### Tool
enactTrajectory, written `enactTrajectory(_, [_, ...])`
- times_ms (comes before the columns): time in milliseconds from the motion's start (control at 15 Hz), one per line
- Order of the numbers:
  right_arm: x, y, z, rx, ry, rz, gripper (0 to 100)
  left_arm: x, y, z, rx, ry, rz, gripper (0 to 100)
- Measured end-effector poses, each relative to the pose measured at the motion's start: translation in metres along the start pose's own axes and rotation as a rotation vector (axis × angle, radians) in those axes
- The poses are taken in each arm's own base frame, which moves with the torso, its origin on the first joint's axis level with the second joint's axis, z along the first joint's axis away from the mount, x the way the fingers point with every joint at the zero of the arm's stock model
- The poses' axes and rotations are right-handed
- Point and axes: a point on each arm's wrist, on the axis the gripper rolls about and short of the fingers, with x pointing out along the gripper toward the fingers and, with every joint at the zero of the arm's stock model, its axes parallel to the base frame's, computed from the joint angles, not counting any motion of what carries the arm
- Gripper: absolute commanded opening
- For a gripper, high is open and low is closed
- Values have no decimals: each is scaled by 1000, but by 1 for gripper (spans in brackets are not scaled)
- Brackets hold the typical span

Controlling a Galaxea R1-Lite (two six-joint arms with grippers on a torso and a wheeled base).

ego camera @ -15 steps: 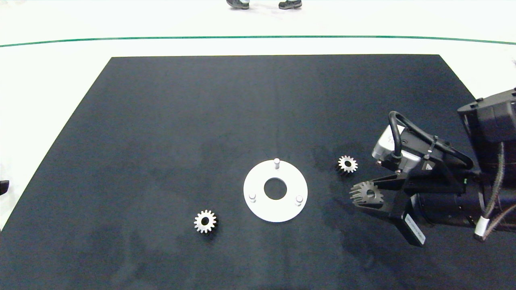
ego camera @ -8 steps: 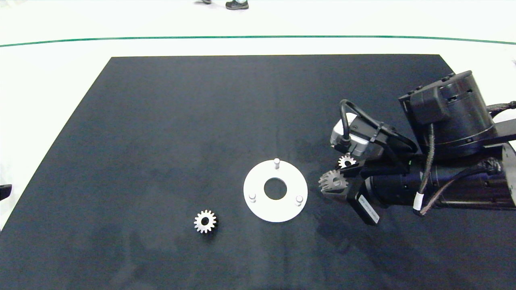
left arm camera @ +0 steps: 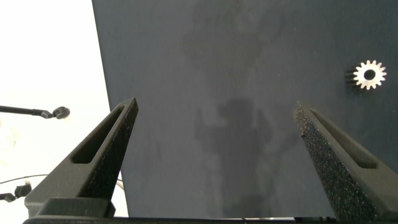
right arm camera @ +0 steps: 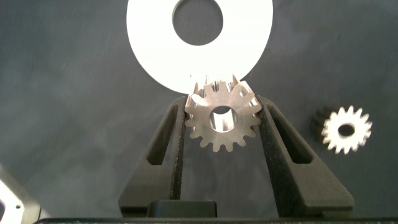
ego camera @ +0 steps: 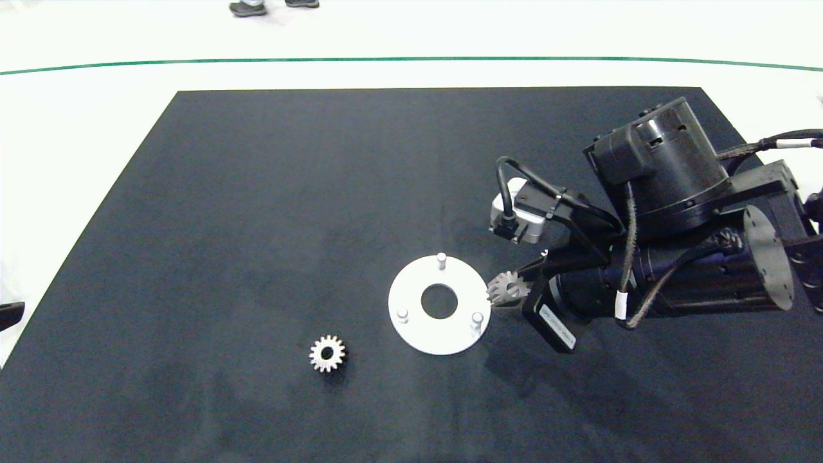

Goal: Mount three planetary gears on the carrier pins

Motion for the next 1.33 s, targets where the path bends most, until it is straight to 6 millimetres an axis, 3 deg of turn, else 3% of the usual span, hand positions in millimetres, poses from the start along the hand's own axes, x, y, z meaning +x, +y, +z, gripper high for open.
enactTrajectory(733, [38, 10, 10, -35, 101, 29, 25, -2, 0, -1, 0, -9, 3, 100])
enactTrajectory(1333, [47, 13, 9, -39, 120, 30, 25, -2, 0, -1, 1, -8, 1, 100])
